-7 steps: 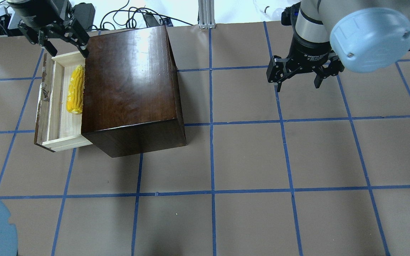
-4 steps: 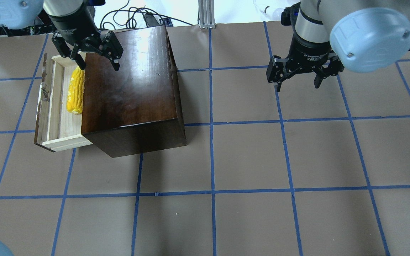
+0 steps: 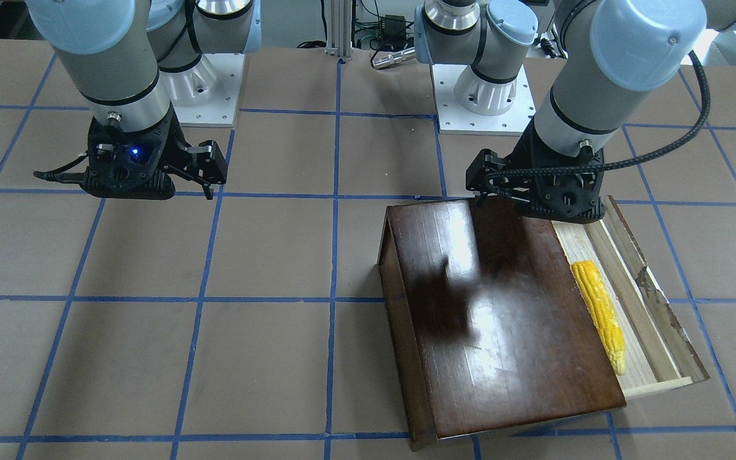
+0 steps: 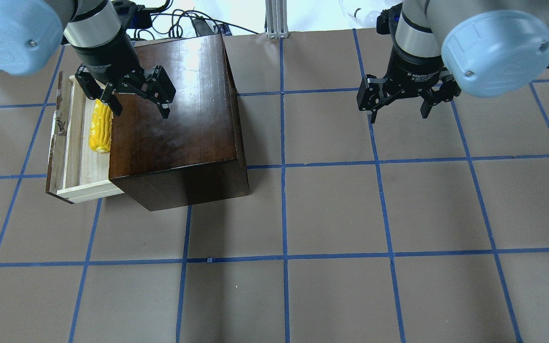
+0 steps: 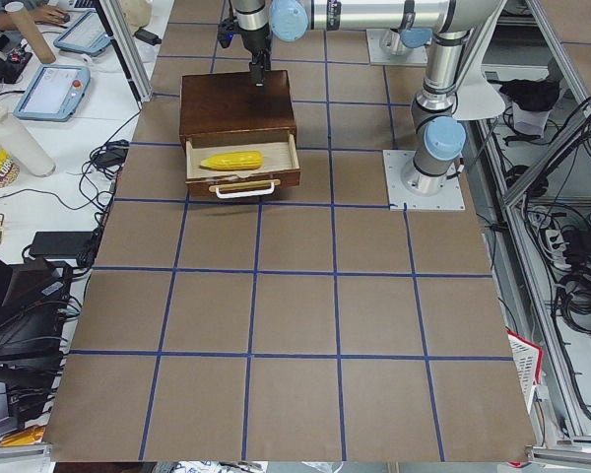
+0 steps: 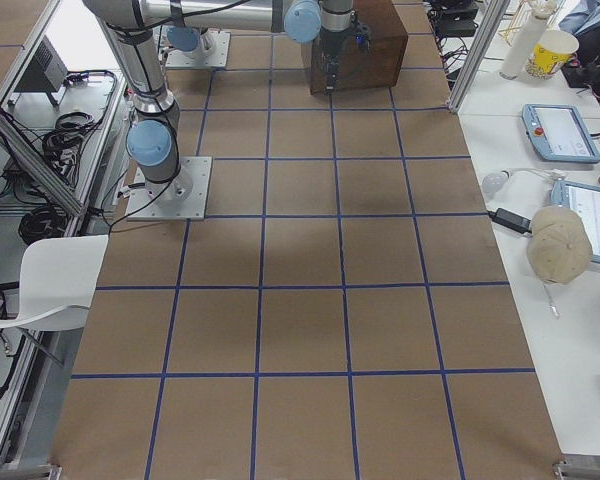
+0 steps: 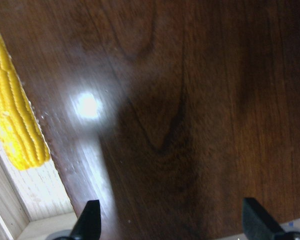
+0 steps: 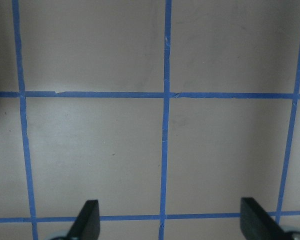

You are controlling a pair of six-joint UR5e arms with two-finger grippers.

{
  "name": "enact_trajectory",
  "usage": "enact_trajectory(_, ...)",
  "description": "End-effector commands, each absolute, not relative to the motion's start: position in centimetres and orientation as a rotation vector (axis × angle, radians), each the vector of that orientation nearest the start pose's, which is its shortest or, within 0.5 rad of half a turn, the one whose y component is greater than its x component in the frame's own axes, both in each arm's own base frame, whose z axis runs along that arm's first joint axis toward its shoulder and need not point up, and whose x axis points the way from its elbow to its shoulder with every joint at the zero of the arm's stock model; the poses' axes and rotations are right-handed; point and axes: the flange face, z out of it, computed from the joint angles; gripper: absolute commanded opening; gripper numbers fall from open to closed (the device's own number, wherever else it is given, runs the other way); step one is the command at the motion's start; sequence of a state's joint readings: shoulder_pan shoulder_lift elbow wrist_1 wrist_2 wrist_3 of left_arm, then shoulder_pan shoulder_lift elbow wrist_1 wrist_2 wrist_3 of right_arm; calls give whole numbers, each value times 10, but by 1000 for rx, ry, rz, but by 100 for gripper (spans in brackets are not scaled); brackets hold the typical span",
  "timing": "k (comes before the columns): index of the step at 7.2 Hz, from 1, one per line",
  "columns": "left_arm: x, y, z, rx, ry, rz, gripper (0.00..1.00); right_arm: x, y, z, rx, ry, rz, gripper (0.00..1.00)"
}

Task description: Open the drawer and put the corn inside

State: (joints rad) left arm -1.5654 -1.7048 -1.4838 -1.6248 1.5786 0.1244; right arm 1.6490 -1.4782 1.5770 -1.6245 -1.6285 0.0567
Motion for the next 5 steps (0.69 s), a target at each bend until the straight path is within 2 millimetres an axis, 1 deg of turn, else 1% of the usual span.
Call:
enact_trajectory(1, -125, -521, 470, 186, 3130, 107, 100, 168, -513, 443, -36, 3202, 65, 100)
enact_trajectory(5, -122, -521, 471, 176, 3132, 102, 100, 168, -513, 444, -36, 3203, 62, 100)
